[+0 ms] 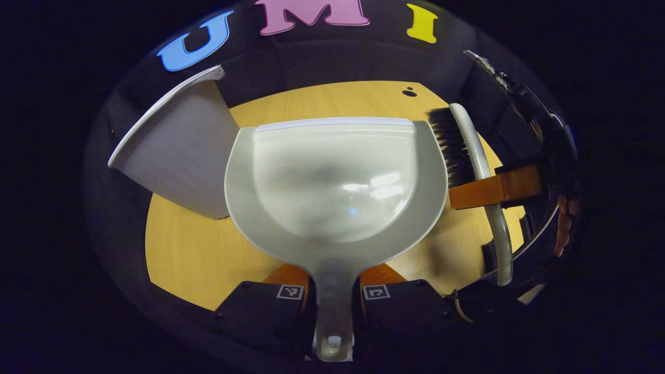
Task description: Pick up the small broom and dustpan from the desktop, sweep the trash into the dustpan with the broom, and then empty the trash into the garbage bin.
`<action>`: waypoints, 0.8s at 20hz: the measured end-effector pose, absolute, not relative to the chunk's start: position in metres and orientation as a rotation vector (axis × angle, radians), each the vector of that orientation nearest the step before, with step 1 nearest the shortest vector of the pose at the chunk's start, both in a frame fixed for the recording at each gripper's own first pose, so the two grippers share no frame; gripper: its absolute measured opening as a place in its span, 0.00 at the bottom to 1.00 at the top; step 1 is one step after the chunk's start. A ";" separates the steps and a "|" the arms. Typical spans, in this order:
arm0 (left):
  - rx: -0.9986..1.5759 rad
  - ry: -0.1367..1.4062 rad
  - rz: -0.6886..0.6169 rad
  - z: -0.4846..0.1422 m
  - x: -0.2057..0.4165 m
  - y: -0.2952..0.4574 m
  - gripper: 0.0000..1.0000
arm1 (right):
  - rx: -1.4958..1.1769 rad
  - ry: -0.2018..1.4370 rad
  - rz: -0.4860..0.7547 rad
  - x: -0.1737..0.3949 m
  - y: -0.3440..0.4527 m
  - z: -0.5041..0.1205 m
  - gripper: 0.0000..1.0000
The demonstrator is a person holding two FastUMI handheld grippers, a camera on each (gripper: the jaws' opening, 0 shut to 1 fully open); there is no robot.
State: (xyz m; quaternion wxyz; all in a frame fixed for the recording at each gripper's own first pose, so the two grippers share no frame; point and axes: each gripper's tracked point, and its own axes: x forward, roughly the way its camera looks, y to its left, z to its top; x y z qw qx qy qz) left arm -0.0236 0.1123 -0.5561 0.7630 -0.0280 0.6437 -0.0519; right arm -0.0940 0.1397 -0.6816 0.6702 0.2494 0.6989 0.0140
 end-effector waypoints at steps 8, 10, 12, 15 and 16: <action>-0.144 1.595 -0.063 -0.552 -0.018 0.079 0.25 | 0.455 1.759 -0.013 -0.125 0.144 -0.735 0.31; -0.195 1.638 -0.046 -0.548 -0.020 0.071 0.25 | 0.420 1.791 -0.024 -0.132 0.139 -0.744 0.31; -0.191 1.641 -0.031 -0.543 -0.015 0.066 0.25 | 0.422 1.799 -0.035 -0.132 0.138 -0.746 0.31; -0.165 1.665 -0.044 -0.547 -0.019 0.068 0.26 | 0.417 1.840 -0.037 -0.137 0.140 -0.744 0.36; -0.159 1.664 -0.049 -0.546 -0.019 0.068 0.25 | 0.410 1.849 -0.034 -0.139 0.140 -0.744 0.31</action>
